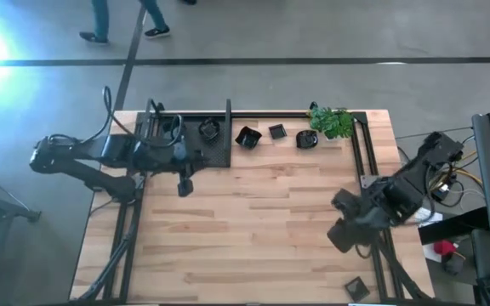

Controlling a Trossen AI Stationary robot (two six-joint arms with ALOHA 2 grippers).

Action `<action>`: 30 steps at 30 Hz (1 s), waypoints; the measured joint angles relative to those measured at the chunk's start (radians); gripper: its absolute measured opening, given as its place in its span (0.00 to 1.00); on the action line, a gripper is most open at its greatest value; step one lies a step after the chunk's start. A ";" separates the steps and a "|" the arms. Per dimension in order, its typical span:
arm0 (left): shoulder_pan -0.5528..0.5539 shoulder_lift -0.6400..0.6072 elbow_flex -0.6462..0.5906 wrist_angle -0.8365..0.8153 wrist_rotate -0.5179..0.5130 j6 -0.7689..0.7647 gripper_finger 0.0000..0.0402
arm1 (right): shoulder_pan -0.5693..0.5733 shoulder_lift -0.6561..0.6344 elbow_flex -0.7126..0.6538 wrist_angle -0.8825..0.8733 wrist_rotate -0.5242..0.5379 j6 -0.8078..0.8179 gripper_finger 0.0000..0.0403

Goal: Pick & Place Mini shaped plates
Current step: Stack the black square plate on top of the black square plates on the shelf

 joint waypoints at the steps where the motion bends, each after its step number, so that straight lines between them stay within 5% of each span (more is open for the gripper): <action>1: -0.012 0.000 0.000 0.004 -0.004 -0.003 0.17 | 0.024 0.004 -0.011 0.000 -0.001 0.056 0.17; 11: -0.090 0.000 0.000 0.063 -0.005 -0.063 0.17 | 0.175 0.119 -0.073 0.009 -0.158 0.330 0.17; 22: -0.112 0.000 0.001 0.162 -0.005 -0.155 0.17 | 0.207 0.193 -0.120 0.049 -0.369 0.245 0.17; 30: -0.112 0.000 0.001 0.204 -0.005 -0.157 0.17 | 0.215 0.193 -0.215 0.236 -0.383 0.268 0.17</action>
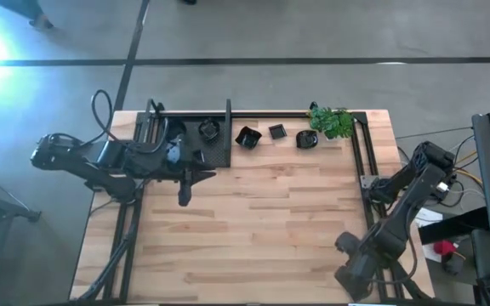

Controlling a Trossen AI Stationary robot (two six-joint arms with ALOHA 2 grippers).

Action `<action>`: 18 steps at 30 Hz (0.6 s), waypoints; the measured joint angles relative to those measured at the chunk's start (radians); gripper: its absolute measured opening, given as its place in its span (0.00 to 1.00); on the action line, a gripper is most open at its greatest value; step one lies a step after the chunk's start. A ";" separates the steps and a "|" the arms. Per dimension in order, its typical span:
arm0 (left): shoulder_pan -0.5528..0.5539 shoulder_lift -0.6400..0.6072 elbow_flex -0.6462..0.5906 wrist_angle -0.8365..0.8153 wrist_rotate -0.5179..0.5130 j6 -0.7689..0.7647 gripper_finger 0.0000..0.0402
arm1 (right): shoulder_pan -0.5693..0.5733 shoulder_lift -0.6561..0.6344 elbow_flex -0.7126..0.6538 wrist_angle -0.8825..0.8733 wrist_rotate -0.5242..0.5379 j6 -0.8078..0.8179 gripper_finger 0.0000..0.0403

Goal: Pick & Place Mini shaped plates
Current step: Stack the black square plate on top of the black square plates on the shelf

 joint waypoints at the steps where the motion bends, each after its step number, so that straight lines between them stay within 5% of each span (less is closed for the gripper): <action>1: 0.000 0.000 0.000 0.003 0.000 0.001 0.17 | 0.006 0.000 -0.023 0.023 0.000 0.018 0.17; 12: 0.000 0.000 0.000 0.003 0.000 0.024 0.17 | 0.063 0.000 -0.272 0.406 -0.013 0.155 0.17; 18: 0.000 0.000 0.000 0.003 0.000 0.025 0.17 | 0.066 0.000 -0.339 0.436 -0.099 0.175 0.17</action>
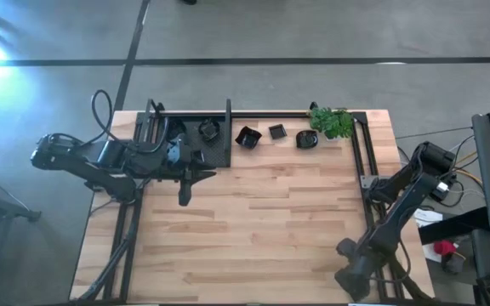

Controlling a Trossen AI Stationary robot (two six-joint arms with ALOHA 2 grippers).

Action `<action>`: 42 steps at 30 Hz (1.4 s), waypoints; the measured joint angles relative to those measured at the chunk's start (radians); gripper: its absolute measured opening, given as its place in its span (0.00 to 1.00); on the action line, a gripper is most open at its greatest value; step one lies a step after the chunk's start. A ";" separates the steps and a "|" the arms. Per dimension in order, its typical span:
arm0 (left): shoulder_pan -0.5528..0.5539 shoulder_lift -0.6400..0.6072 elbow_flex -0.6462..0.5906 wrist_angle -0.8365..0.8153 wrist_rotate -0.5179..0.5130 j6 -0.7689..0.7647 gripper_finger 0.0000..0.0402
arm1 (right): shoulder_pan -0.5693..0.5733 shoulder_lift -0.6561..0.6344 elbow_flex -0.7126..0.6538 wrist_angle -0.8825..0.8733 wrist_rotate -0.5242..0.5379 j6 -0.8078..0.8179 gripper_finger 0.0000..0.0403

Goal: Pick & Place Mini shaped plates
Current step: Stack the black square plate on top of the black square plates on the shelf

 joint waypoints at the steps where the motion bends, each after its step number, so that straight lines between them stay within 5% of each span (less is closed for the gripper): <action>1: 0.000 0.000 0.000 0.000 0.000 -0.001 0.17 | 0.003 0.000 -0.006 0.002 -0.012 0.017 0.17; 14: 0.000 0.000 0.000 0.003 -0.010 -0.002 0.17 | 0.007 -0.001 -0.027 0.014 -0.036 -0.031 0.18; 29: 0.000 0.000 0.000 0.002 -0.010 0.015 0.17 | -0.002 0.001 -0.011 0.079 0.072 -0.684 0.25; 42: 0.000 0.000 0.000 0.002 -0.010 0.016 0.17 | 0.028 0.130 -0.012 0.089 0.070 -0.937 0.24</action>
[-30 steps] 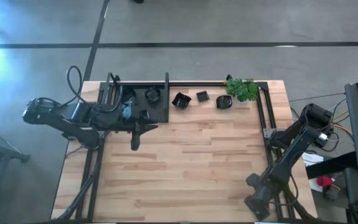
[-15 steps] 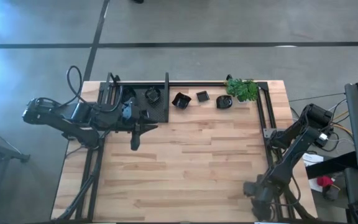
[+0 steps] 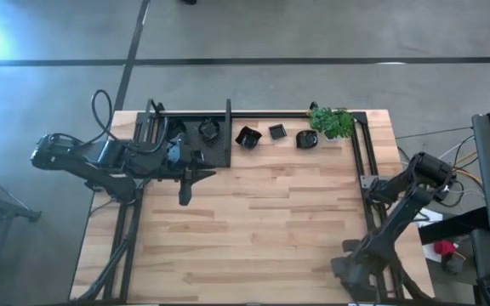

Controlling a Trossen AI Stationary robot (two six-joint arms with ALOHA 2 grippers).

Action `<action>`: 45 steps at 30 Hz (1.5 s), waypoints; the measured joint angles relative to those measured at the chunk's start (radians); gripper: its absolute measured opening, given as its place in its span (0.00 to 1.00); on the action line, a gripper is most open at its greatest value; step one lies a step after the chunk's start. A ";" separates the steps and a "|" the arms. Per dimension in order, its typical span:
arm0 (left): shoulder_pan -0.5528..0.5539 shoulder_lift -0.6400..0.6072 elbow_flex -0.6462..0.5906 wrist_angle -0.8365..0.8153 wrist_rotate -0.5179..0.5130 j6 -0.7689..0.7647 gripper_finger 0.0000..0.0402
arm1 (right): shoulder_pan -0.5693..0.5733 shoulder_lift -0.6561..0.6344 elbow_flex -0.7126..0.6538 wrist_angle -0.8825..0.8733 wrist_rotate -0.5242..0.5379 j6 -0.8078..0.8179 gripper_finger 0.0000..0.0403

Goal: Pick & Place Mini shaped plates
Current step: Stack the black square plate on top of the black square plates on the shelf

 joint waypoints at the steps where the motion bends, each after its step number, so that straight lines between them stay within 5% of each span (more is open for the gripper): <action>1: 0.000 0.000 0.000 0.000 0.000 0.000 0.17 | 0.000 0.009 0.001 0.001 -0.001 -0.006 0.23; 13: 0.000 0.000 0.000 0.000 0.000 0.000 0.17 | -0.001 0.037 0.005 0.002 -0.008 -0.018 0.18; 18: 0.000 0.000 0.000 0.000 0.000 0.000 0.17 | -0.001 0.038 0.005 0.011 -0.004 -0.009 0.06; 29: 0.000 0.000 0.000 0.000 0.000 0.012 0.17 | -0.026 -0.026 0.066 -0.040 0.024 0.166 0.02; 40: 0.000 0.000 0.000 -0.003 0.029 -0.024 0.17 | -0.173 -0.065 0.355 -0.475 0.264 0.230 0.02; 45: 0.000 0.000 0.000 -0.002 0.030 -0.011 0.17 | -0.268 -0.065 0.477 -0.648 0.469 0.222 0.02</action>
